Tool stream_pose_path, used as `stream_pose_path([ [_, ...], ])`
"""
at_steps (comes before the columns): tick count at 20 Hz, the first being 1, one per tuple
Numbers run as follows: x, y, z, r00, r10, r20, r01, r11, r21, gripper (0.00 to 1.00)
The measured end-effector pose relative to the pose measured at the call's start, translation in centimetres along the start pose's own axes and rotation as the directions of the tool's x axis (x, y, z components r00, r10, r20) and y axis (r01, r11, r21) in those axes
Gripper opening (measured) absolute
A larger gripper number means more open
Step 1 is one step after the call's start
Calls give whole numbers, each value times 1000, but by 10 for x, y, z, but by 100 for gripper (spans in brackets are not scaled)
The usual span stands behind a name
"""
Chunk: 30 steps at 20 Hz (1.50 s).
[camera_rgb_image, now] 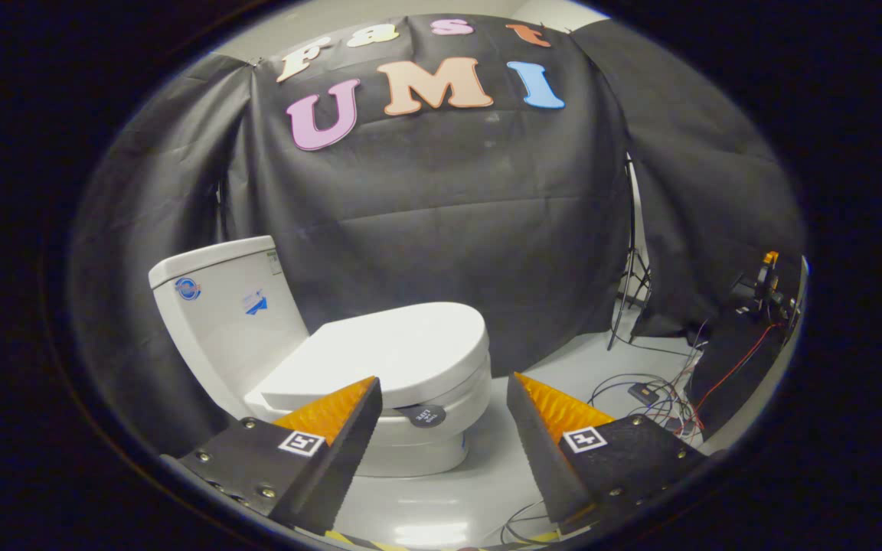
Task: Open the toilet lid.
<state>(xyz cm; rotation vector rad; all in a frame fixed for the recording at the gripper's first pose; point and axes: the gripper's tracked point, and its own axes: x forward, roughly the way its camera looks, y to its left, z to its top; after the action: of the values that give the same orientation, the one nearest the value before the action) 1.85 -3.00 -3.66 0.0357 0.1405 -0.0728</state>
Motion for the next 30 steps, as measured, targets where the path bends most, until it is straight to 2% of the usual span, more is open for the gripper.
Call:
stream_pose_path([
  [9,32,14,-22,991,35,-126,-29,998,47,100],
  [13,43,14,-36,979,49,-198,-18,988,157,100],
  [17,65,8,-59,955,79,-284,33,929,370,100],
  [19,72,1,-72,944,85,-319,83,875,478,99],
  [22,80,-5,-87,934,108,-339,135,774,618,99],
  [25,93,-9,-98,934,104,-343,174,704,688,99],
  [27,100,0,-105,927,145,-346,156,691,706,97],
  [30,112,11,-109,924,187,-334,116,693,711,83],
])
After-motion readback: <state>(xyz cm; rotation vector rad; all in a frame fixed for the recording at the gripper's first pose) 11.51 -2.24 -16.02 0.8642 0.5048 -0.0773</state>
